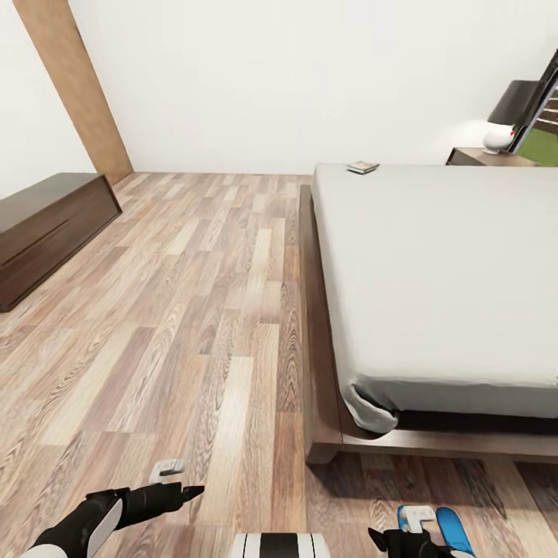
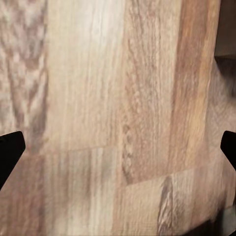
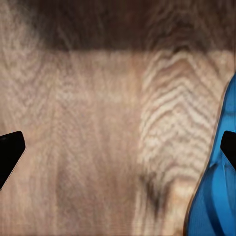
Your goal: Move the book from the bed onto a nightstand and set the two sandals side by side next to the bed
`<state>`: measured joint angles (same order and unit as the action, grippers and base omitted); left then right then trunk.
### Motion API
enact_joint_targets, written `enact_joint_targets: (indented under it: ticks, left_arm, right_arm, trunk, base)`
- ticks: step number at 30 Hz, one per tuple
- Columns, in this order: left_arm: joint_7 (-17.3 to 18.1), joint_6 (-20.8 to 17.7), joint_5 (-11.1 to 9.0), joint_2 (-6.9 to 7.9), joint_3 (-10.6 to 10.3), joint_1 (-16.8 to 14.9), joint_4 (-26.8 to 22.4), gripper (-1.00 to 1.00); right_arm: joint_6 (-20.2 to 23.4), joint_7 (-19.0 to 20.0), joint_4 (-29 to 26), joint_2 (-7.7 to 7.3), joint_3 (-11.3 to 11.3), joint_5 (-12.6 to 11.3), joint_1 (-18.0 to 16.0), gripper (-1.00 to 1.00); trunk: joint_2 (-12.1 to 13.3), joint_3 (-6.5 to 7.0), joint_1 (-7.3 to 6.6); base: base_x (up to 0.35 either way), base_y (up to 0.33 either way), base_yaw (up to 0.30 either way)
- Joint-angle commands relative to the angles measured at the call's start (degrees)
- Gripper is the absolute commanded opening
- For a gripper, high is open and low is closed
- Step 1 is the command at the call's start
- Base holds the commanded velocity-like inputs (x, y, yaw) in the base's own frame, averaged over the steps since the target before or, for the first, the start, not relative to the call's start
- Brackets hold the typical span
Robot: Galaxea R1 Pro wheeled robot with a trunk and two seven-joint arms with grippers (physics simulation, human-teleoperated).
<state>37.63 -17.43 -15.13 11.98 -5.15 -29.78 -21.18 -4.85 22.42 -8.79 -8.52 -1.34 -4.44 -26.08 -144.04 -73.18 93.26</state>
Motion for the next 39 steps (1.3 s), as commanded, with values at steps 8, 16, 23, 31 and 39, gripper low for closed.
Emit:
enact_joint_targets:
  ticks: [8,16,23,31,39]
  left_arm:
    - [-1.9,0.3,-0.7,0.06,-0.4,0.0,0.5,1.00]
    - [-4.5,3.0,-0.6,-1.76,-0.4,0.0,4.0,1.00]
    - [-15.4,14.1,-0.7,-5.42,-0.4,0.0,12.4,1.00]
    - [-16.9,19.7,-0.7,-6.02,-0.4,0.6,18.2,1.00]
    - [-17.0,22.7,-0.8,-6.09,-0.4,1.3,19.9,1.00]
  right_arm:
    - [-0.1,0.3,0.1,0.00,-0.1,-0.4,0.0,1.00]
    - [0.0,0.2,0.4,0.00,-0.2,-0.5,0.0,1.00]
    - [-0.2,0.1,6.4,0.00,-0.2,-0.7,0.0,1.00]
    - [-0.5,0.1,7.3,0.00,-0.2,-0.8,0.0,1.00]
    - [-0.5,0.1,7.3,-0.08,-0.3,-0.8,0.0,1.00]
  trunk:
    - [0.1,1.74,-0.21]
    - [0.2,3.51,-0.42]
    - [0.3,5.06,-0.60]
    - [0.4,6.83,-0.81]
    - [0.5,8.61,-1.01]
  base:
    - [0.000,0.000,0.000]
    - [0.000,0.000,0.000]
    - [0.000,0.000,0.000]
    - [0.000,0.000,0.000]
    - [0.000,0.000,0.000]
